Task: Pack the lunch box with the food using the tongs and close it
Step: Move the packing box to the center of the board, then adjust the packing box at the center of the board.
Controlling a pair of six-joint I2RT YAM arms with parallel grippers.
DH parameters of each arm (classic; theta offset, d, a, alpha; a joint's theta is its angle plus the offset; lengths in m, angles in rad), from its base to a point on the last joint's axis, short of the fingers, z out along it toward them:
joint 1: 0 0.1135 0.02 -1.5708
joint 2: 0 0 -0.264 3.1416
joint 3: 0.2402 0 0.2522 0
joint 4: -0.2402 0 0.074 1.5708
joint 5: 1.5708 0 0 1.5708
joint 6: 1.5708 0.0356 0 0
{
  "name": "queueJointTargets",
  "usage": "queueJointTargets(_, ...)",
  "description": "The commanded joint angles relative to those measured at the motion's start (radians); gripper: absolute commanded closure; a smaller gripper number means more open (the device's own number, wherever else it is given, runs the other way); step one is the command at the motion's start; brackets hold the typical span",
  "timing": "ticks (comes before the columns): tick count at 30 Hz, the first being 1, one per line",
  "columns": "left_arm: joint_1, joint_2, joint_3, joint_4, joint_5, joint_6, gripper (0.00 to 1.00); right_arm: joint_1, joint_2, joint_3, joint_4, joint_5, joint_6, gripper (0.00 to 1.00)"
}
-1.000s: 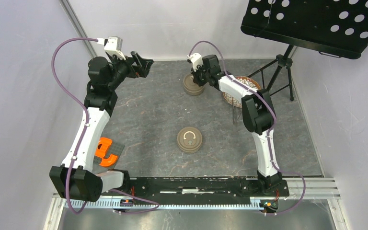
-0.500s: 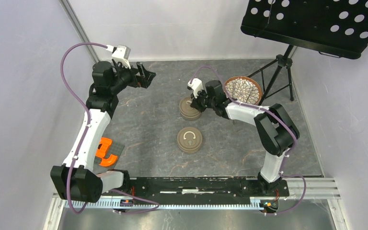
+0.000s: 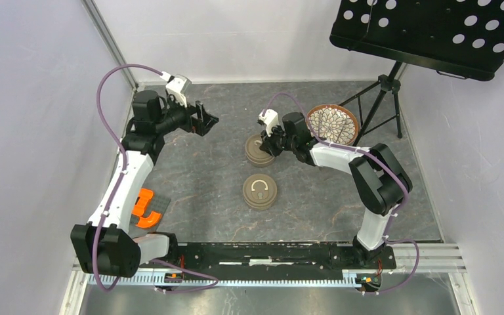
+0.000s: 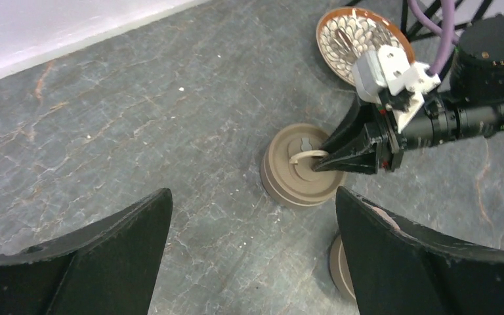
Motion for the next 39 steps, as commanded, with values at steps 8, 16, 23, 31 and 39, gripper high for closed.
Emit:
queueJointTargets(8,-0.025,0.039,0.015,-0.123,0.181,0.322,0.00,-0.024,-0.085,0.092,-0.020,-0.089,0.107,0.58)
queueJointTargets(16,-0.170,0.163,0.052,-0.309,0.165,0.690,0.19,-0.096,-0.119,0.099,-0.089,-0.047,0.190,0.62)
queueJointTargets(23,-0.304,0.335,0.100,-0.253,0.046,0.722,0.24,-0.112,-0.024,0.161,-0.175,0.021,0.183,0.67)
queueJointTargets(31,-0.367,0.497,0.185,-0.145,-0.063,0.686,0.25,-0.114,0.049,0.199,-0.195,-0.013,0.187,0.69)
queueJointTargets(39,-0.417,0.626,0.221,-0.121,-0.155,0.694,0.41,-0.116,0.104,0.190,-0.236,-0.001,0.145,0.70)
